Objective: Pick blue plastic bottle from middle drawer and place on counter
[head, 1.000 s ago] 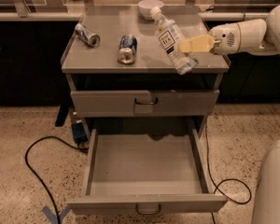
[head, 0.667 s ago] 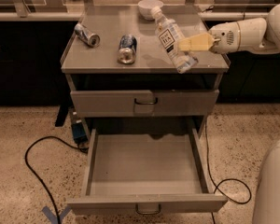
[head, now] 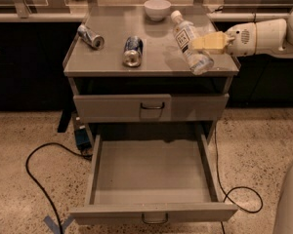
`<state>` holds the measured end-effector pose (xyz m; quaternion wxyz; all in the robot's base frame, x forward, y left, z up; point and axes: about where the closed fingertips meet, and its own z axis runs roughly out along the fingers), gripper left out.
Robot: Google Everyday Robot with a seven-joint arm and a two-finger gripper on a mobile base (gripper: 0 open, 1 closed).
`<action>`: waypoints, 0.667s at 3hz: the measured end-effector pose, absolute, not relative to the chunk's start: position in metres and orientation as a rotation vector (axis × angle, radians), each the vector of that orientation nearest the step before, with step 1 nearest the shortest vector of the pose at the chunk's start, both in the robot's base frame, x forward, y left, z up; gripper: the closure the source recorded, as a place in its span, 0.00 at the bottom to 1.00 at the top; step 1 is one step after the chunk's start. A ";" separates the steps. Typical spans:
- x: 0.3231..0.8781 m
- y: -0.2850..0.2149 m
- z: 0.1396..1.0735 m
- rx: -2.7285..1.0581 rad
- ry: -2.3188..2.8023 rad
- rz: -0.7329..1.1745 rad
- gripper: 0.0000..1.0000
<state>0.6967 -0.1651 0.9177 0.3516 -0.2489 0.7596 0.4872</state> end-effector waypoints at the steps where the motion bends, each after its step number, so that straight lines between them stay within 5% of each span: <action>1: 0.709 -0.172 0.919 -0.592 1.992 1.226 1.00; 2: 0.709 -0.173 0.919 -0.592 1.992 1.226 1.00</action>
Offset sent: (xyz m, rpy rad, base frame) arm 0.0104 -0.0061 0.0004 -0.0123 0.0125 -0.0416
